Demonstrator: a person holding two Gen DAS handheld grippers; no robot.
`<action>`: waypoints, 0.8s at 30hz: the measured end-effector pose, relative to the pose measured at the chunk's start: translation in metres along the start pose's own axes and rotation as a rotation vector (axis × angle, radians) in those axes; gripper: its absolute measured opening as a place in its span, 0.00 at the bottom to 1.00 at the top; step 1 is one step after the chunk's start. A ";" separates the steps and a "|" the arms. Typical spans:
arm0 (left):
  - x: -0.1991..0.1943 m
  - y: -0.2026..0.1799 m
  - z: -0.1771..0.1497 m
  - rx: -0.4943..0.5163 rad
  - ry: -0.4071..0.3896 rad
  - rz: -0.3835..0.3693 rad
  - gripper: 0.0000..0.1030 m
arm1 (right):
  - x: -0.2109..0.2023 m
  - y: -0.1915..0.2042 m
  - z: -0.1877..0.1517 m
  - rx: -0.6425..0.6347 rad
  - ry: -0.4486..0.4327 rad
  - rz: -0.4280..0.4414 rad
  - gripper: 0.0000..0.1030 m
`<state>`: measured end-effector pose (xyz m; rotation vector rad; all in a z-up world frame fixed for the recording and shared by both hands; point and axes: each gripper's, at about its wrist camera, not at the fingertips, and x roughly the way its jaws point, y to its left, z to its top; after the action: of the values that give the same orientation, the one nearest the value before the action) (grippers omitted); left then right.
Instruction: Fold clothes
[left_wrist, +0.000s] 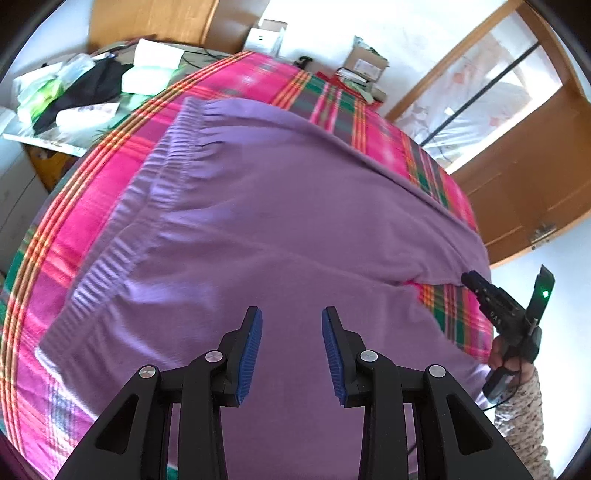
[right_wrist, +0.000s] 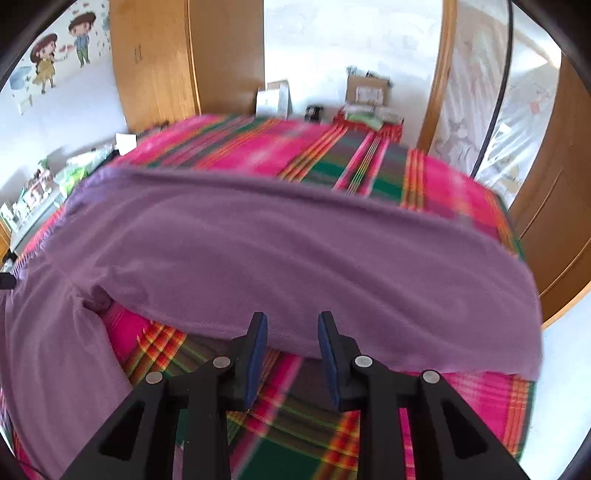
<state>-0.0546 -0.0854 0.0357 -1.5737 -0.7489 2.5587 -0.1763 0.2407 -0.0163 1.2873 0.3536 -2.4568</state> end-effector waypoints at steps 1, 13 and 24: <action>-0.001 0.003 0.000 0.000 0.001 0.006 0.34 | 0.000 0.003 0.001 -0.003 -0.002 0.003 0.28; 0.036 -0.005 0.077 0.128 0.016 0.092 0.34 | 0.039 -0.025 0.071 0.140 0.002 -0.005 0.28; 0.120 -0.022 0.173 0.182 0.055 0.119 0.34 | 0.088 -0.016 0.123 0.156 -0.029 -0.076 0.35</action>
<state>-0.2640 -0.0971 0.0086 -1.6682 -0.4158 2.5664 -0.3212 0.1933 -0.0196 1.3205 0.2110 -2.6090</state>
